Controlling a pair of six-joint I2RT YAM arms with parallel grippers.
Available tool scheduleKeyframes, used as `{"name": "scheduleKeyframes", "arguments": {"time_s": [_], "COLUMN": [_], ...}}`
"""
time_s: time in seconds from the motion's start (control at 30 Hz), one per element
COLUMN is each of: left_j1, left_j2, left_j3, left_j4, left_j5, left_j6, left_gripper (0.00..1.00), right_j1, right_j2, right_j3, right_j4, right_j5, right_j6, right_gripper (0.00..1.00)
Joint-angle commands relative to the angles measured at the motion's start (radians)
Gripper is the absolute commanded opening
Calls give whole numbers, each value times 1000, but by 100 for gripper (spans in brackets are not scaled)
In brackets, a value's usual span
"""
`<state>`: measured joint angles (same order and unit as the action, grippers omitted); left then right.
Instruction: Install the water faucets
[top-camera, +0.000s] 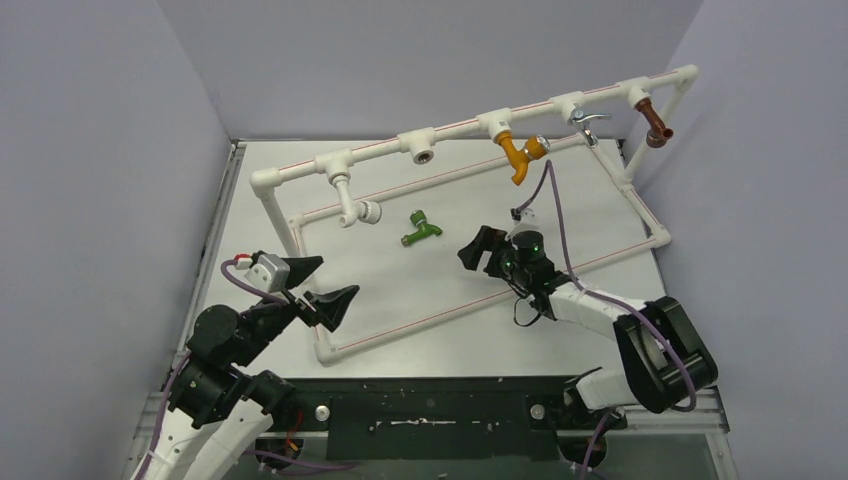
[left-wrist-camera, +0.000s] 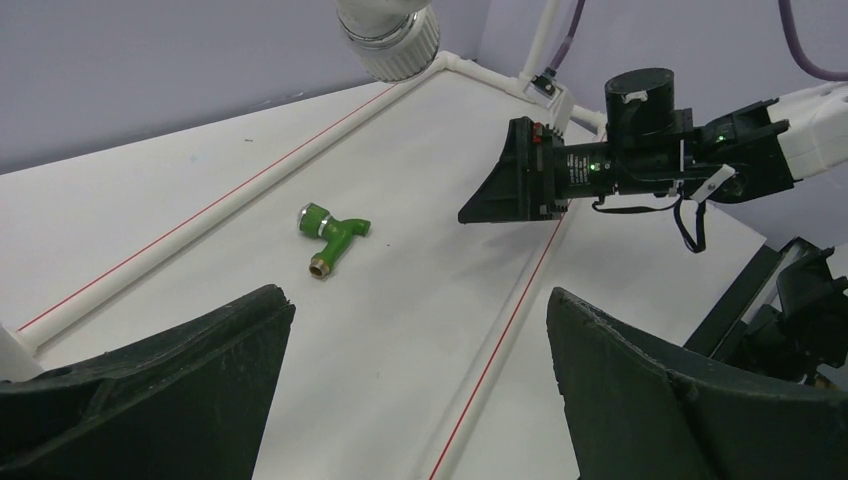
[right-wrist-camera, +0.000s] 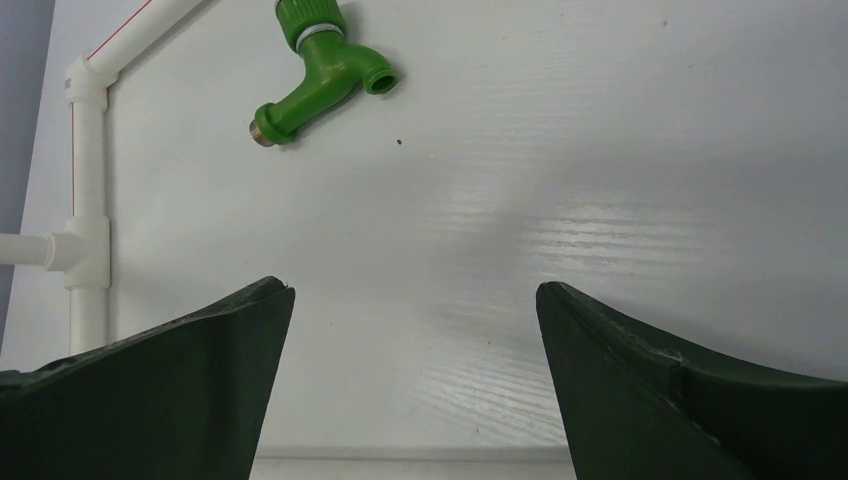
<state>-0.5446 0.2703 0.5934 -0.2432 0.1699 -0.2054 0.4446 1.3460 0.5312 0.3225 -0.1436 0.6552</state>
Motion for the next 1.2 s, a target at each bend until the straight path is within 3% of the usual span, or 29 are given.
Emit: {"name": "scheduleKeyframes", "arguments": {"time_s": [0.0,0.23,0.63,1.17], "left_j1": [-6,-5,-5,-5], "left_j2": [-7,-5,-5,-6], "left_j3": [5,3,2,-1], "left_j4": [28,28,31,35], "left_j5": [-7,-4,2,15], "left_j6": [12,14,15,18], "left_gripper": [97,97,97,97], "right_j1": [11,10,-45,-58], "right_j2": [89,258,505,745], "right_j3": [41,76,246,508], "right_j4": [215,398,529,508], "right_j5": [-35,-110,-253,-387], "right_j6": [18,55,24,-191], "right_gripper": [97,92,83,80]}}
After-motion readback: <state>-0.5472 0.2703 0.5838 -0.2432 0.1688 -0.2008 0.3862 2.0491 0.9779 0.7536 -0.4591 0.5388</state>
